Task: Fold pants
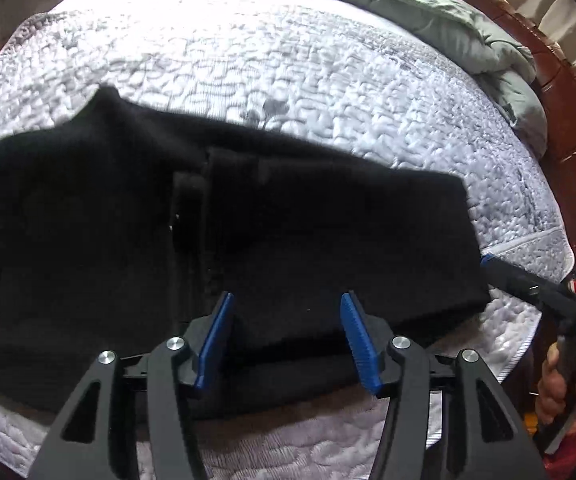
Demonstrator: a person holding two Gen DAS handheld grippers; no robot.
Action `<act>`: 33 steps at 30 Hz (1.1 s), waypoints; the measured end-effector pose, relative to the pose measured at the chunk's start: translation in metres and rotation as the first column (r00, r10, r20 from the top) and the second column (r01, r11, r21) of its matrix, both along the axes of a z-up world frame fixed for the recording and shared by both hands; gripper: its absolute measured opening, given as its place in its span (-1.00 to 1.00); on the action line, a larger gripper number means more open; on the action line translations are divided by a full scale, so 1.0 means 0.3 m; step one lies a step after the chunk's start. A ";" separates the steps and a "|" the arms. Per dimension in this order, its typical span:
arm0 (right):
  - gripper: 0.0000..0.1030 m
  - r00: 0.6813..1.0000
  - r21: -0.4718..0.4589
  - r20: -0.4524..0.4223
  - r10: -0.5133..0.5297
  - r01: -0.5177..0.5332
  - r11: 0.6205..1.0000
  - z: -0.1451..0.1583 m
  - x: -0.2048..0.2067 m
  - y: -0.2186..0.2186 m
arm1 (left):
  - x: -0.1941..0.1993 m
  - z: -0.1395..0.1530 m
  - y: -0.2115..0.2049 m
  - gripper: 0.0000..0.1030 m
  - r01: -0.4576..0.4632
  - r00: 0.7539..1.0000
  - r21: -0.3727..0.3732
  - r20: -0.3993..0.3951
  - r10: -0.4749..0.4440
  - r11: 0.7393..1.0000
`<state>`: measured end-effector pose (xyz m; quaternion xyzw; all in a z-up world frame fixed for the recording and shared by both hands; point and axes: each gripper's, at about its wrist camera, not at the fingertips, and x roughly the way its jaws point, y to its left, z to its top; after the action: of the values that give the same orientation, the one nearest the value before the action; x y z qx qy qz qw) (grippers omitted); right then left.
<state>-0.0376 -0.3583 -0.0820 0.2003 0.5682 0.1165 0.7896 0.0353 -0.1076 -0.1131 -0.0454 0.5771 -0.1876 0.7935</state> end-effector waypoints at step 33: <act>0.53 0.982 -0.075 0.001 0.187 -0.187 0.980 0.040 0.014 0.349 | -0.114 -0.008 1.164 0.37 -0.603 0.797 -0.198 -0.106 0.595 0.773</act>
<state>-0.0333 -0.2536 -0.0699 0.1160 0.5854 0.1698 0.7842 0.0012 0.2418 -0.1155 -0.3184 0.5227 0.0123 0.7908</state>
